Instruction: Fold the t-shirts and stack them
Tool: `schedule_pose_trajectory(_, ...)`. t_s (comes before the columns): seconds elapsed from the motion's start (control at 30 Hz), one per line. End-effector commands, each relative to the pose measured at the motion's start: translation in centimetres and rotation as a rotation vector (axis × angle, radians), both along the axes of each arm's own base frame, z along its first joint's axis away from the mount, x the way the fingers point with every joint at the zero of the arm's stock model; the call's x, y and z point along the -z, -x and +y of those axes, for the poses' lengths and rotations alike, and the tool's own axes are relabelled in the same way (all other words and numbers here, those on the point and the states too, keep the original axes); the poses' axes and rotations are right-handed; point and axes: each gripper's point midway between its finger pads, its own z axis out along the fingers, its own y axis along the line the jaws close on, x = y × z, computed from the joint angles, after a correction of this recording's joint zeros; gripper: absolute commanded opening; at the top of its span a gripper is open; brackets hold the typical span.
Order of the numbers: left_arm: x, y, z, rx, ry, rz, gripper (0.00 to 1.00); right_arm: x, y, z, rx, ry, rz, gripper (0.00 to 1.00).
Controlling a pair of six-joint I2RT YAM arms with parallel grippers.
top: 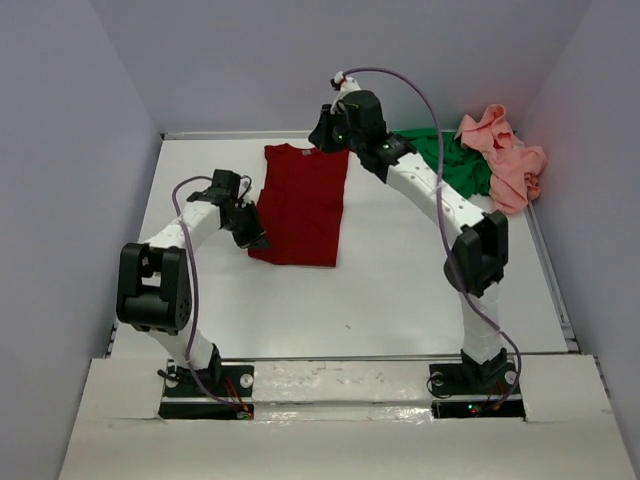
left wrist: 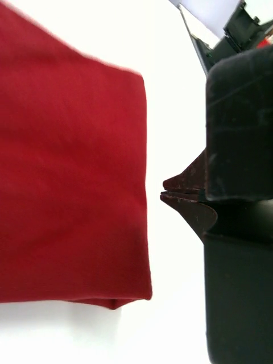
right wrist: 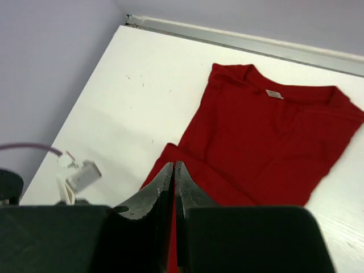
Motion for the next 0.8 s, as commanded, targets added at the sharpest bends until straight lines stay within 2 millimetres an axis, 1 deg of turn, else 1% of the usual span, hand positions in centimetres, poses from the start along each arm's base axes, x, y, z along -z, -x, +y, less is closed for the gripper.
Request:
schedule_pose_trajectory(0.0,-6.4,-2.3,0.4,0.003,-0.025,-0.172,0.0,-0.7,2.7,-2.9,0.018,0.08,0.016,0.11)
schedule_pose_trajectory(0.03,-7.2,-2.7,0.4,0.0,-0.023,-0.191,0.0,-1.8,3.5,-4.0,0.024,0.085,0.015,0.16)
schedule_pose_trajectory(0.07,-8.0,-2.8,0.5,-0.006,-0.026,-0.219,0.17,-0.3,4.8,-4.7,0.008,0.127,0.066,0.2)
schedule_pose_trajectory(0.1,-8.3,-2.9,0.7,-0.012,-0.034,-0.233,0.26,-1.0,5.4,-5.0,0.008,0.126,0.065,0.25)
schedule_pose_trajectory(0.13,-8.7,-2.9,0.9,-0.019,-0.039,-0.248,0.34,0.2,6.2,-5.6,0.003,0.153,0.1,0.35)
schedule_pose_trajectory(0.17,-9.1,-2.9,1.3,-0.029,-0.044,-0.274,0.51,0.6,7.6,-6.6,0.013,0.163,0.13,0.49)
schedule_pose_trajectory(0.2,-9.2,-2.9,1.6,-0.034,-0.046,-0.283,0.59,-0.6,7.7,-7.3,0.023,0.151,0.115,0.49)
schedule_pose_trajectory(0.23,-9.1,-2.8,1.8,-0.039,-0.047,-0.288,0.64,0.8,8.6,-7.7,0.024,0.16,0.154,0.61)
schedule_pose_trajectory(0.27,-8.7,-2.5,2.2,-0.047,-0.052,-0.28,0.7,-0.5,9.6,-8.3,0.029,0.14,0.139,0.66)
schedule_pose_trajectory(0.3,-9.0,-2.6,2.4,-0.051,-0.048,-0.297,0.75,-0.2,10.1,-8.6,0.034,0.137,0.151,0.72)
schedule_pose_trajectory(0.33,-8.9,-2.6,3.1,-0.07,-0.05,-0.298,0.86,0.8,10.6,-9.3,0.047,0.136,0.184,0.83)
schedule_pose_trajectory(0.37,-8.9,-2.4,3.1,-0.074,-0.029,-0.311,0.98,0.1,11.3,-9.6,0.045,0.122,0.18,0.91)
schedule_pose_trajectory(0.4,-9.0,-2.5,3.6,-0.092,-0.009,-0.318,0.99,0.2,11.8,-9.7,0.043,0.113,0.193,0.95)
schedule_pose_trajectory(0.43,-8.8,-2.4,3.8,-0.109,0.026,-0.317,0.99,0.3,12.2,-9.9,0.042,0.112,0.201,0.96)
schedule_pose_trajectory(0.47,-7.2,-1.2,3.8,-0.12,0.076,-0.272,0.99,0.9,12.8,-10.2,0.046,0.118,0.224,0.97)
schedule_pose_trajectory(0.5,-8.4,-1.4,3.4,-0.134,0.207,-0.309,0.99,0.4,13.2,-10.6,0.059,0.106,0.224,0.98)
schedule_pose_trajectory(0.53,-7.1,-1.2,4.8,-0.198,0.264,-0.311,0.99,1.1,13.7,-10.8,0.062,0.11,0.242,0.98)
schedule_pose_trajectory(0.57,-7.7,-0.5,4.7,-0.203,0.339,-0.319,0.99,1.1,14.0,-11.1,0.067,0.108,0.246,0.98)
schedule_pose_trajectory(0.6,-7.6,-0.2,5.2,-0.235,0.364,-0.315,0.99,0.6,14.4,-11.3,0.075,0.096,0.244,0.98)
schedule_pose_trajectory(0.63,-7.4,0.0,5.9,-0.257,0.366,-0.32,0.99,0.8,14.6,-11.5,0.078,0.095,0.25,0.98)
schedule_pose_trajectory(0.67,-7.5,0.2,7.0,-0.282,0.339,-0.338,0.99,1.4,15.0,-12.0,0.103,0.102,0.272,0.98)
schedule_pose_trajectory(0.73,-7.7,0.2,8.0,-0.267,0.249,-0.349,0.99,2.1,15.4,-12.5,0.127,0.116,0.309,0.97)
schedule_pose_trajectory(0.77,-8.3,0.1,8.3,-0.231,0.189,-0.362,0.99,3.3,15.9,-12.8,0.131,0.148,0.358,0.97)
